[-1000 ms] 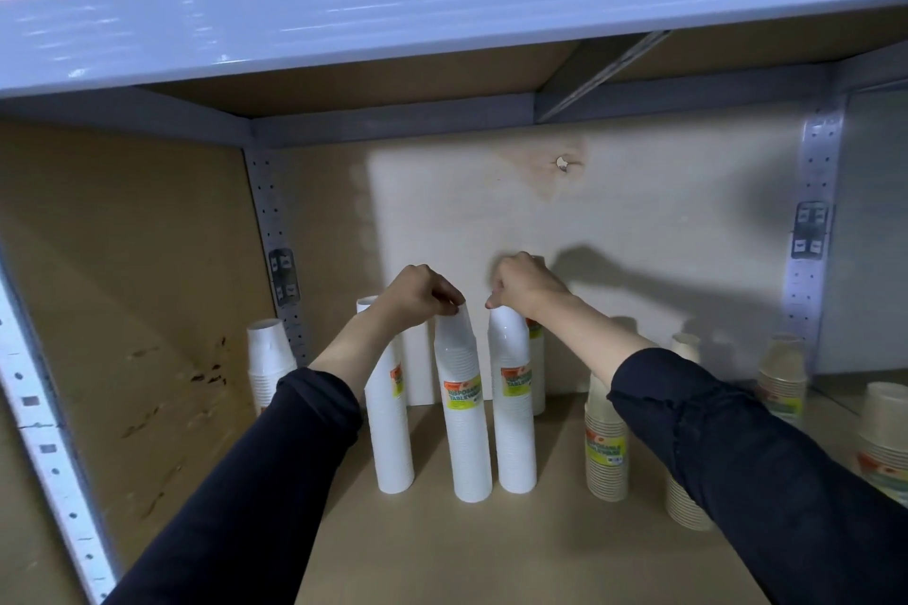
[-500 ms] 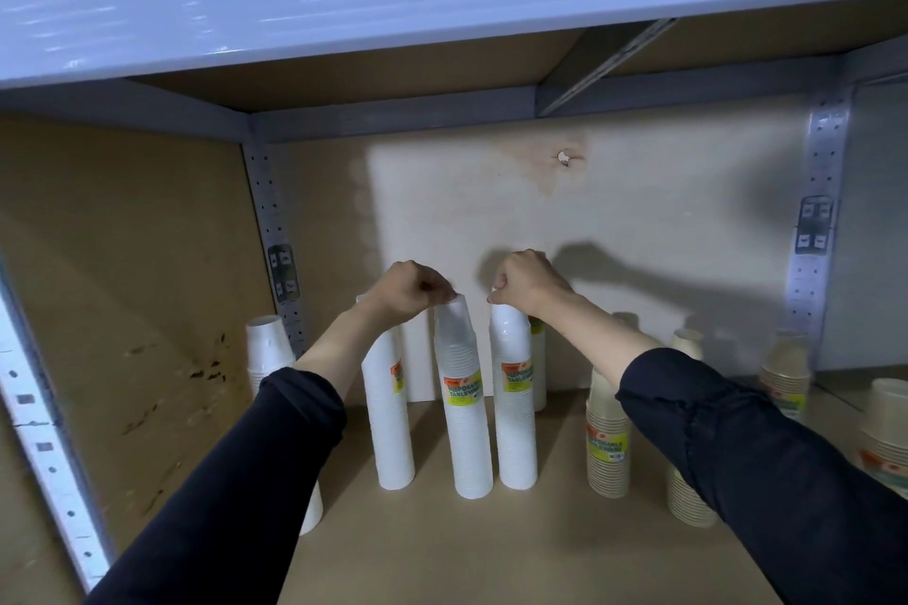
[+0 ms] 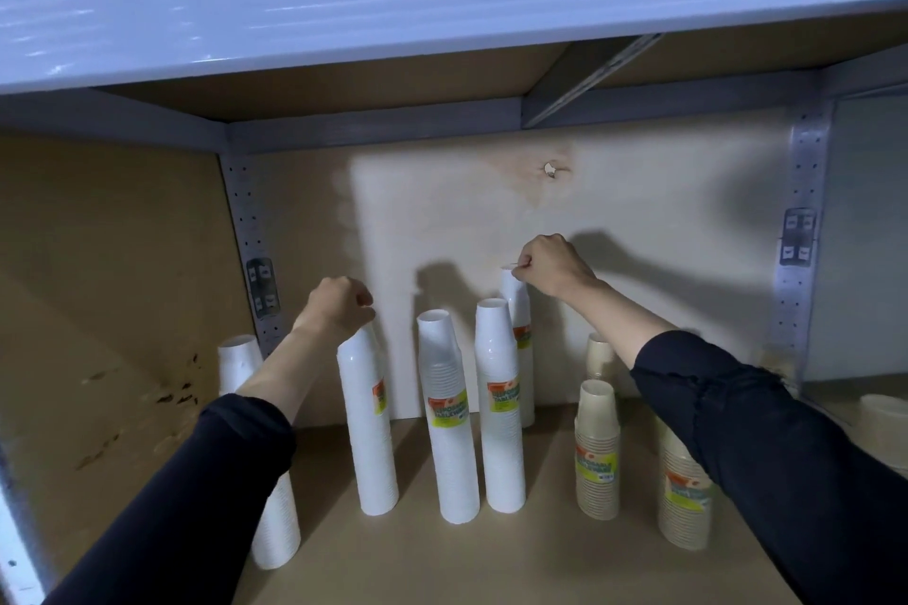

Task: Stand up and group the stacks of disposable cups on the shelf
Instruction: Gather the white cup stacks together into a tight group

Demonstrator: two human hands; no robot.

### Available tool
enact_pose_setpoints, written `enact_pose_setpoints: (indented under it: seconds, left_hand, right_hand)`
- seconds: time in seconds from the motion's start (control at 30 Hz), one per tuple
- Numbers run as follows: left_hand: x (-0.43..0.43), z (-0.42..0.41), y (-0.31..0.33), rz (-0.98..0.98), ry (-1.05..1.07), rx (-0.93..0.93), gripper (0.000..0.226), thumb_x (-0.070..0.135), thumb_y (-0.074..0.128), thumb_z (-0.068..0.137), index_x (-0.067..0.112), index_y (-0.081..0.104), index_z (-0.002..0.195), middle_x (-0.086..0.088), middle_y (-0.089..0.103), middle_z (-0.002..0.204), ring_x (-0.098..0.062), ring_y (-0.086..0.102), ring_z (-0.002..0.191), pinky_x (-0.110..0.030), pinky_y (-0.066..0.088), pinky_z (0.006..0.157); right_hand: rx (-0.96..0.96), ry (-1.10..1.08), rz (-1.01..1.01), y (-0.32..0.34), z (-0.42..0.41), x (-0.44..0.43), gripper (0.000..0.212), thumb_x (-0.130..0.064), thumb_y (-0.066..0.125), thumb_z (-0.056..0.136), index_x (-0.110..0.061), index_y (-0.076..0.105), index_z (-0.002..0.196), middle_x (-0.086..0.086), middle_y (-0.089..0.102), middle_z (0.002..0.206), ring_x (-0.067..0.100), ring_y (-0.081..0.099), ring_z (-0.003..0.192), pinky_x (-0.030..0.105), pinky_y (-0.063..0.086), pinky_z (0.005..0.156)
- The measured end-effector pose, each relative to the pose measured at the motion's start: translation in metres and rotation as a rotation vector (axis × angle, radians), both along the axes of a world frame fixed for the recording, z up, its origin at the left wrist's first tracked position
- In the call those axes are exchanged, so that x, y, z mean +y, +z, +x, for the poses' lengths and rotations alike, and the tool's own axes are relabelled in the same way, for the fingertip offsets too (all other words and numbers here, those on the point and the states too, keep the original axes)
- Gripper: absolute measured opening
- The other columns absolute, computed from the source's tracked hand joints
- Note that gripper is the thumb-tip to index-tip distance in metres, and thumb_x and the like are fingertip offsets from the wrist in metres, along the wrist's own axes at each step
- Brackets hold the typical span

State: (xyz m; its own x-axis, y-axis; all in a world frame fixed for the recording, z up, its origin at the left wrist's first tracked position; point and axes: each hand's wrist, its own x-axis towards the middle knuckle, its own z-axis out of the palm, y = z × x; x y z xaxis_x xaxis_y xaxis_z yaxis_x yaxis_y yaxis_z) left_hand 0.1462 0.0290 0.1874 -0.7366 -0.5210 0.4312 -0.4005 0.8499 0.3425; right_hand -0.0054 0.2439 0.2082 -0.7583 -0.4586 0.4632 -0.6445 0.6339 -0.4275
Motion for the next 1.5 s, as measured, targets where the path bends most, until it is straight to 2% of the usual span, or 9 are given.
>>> enact_pose_setpoints:
  seconds: [0.23, 0.43, 0.57, 0.67, 0.77, 0.9, 1.03, 1.3, 1.5]
  left_hand:
    - [-0.006, -0.002, -0.001, -0.033, 0.009, -0.057, 0.026, 0.016, 0.064, 0.086, 0.003, 0.068, 0.108, -0.016, 0.067, 0.113, -0.03, 0.063, 0.1, -0.035, 0.052, 0.087]
    - [-0.005, -0.005, 0.002, -0.026, 0.021, -0.055, 0.024, 0.019, 0.065, 0.086, 0.001, 0.069, 0.101, -0.016, 0.069, 0.105, -0.028, 0.065, 0.092, -0.034, 0.055, 0.082]
    - [-0.002, -0.007, 0.003, -0.037, 0.048, -0.073, 0.025, 0.021, 0.068, 0.083, 0.0, 0.071, 0.096, -0.015, 0.071, 0.1, -0.023, 0.063, 0.081, -0.03, 0.054, 0.074]
    - [0.0, -0.006, 0.005, -0.047, 0.106, -0.083, 0.029, 0.023, 0.071, 0.08, -0.002, 0.071, 0.095, -0.017, 0.072, 0.099, -0.021, 0.061, 0.075, -0.029, 0.054, 0.07]
    - [0.001, -0.004, 0.005, -0.052, 0.139, -0.086, 0.03, 0.019, 0.071, 0.08, -0.002, 0.071, 0.101, -0.018, 0.072, 0.106, -0.025, 0.067, 0.083, -0.029, 0.054, 0.075]
    - [0.0, -0.002, 0.005, -0.038, 0.124, -0.076, 0.025, 0.013, 0.07, 0.08, -0.001, 0.072, 0.101, -0.016, 0.072, 0.106, -0.025, 0.069, 0.092, -0.027, 0.052, 0.081]
    - [0.001, -0.001, 0.008, -0.027, 0.085, -0.073, 0.024, 0.011, 0.072, 0.079, 0.001, 0.073, 0.101, -0.015, 0.073, 0.107, -0.025, 0.068, 0.097, -0.024, 0.049, 0.084]
    - [-0.002, 0.001, 0.013, -0.029, 0.004, -0.107, 0.027, 0.011, 0.071, 0.079, 0.003, 0.072, 0.105, -0.012, 0.073, 0.108, -0.019, 0.066, 0.096, -0.017, 0.044, 0.081]
    - [-0.006, 0.004, 0.01, -0.007, -0.032, -0.077, 0.029, 0.008, 0.07, 0.08, 0.002, 0.07, 0.107, -0.012, 0.071, 0.111, -0.02, 0.064, 0.1, -0.017, 0.042, 0.084]
  right_hand:
    - [-0.047, 0.045, -0.076, -0.009, -0.037, -0.002, 0.019, -0.007, 0.063, 0.081, 0.0, 0.07, 0.097, 0.014, 0.068, 0.108, 0.029, 0.06, 0.104, 0.03, 0.049, 0.083]
    - [-0.043, 0.108, -0.076, -0.022, -0.064, -0.012, 0.029, -0.006, 0.064, 0.08, 0.0, 0.067, 0.109, 0.014, 0.066, 0.116, 0.028, 0.059, 0.11, 0.03, 0.046, 0.089]
    - [-0.001, 0.126, 0.024, -0.024, -0.079, -0.022, 0.034, -0.01, 0.061, 0.084, 0.0, 0.061, 0.117, 0.017, 0.06, 0.124, 0.029, 0.054, 0.116, 0.025, 0.04, 0.081]
    - [0.004, 0.126, 0.149, -0.028, -0.086, -0.028, 0.042, -0.013, 0.058, 0.088, -0.001, 0.054, 0.128, 0.016, 0.054, 0.132, 0.03, 0.049, 0.122, 0.031, 0.042, 0.093]
    - [0.008, 0.14, 0.173, -0.034, -0.09, -0.03, 0.043, -0.007, 0.05, 0.091, -0.007, 0.049, 0.134, 0.013, 0.049, 0.138, 0.029, 0.046, 0.127, 0.032, 0.041, 0.098]
    - [0.051, 0.095, 0.177, -0.033, -0.09, -0.031, 0.034, -0.005, 0.047, 0.093, 0.004, 0.054, 0.125, 0.017, 0.053, 0.13, 0.033, 0.051, 0.119, 0.037, 0.046, 0.097]
    - [0.071, 0.082, 0.169, -0.031, -0.09, -0.028, 0.031, -0.007, 0.05, 0.093, 0.006, 0.056, 0.121, 0.018, 0.056, 0.128, 0.032, 0.052, 0.12, 0.032, 0.043, 0.094]
    - [0.116, 0.032, 0.223, -0.025, -0.089, -0.031, 0.022, -0.008, 0.057, 0.087, 0.004, 0.068, 0.102, 0.019, 0.066, 0.115, 0.032, 0.061, 0.107, 0.031, 0.048, 0.085]
    - [0.207, -0.03, 0.304, -0.024, -0.088, -0.032, 0.025, -0.011, 0.056, 0.088, 0.003, 0.066, 0.106, 0.018, 0.065, 0.115, 0.032, 0.06, 0.107, 0.032, 0.047, 0.087]
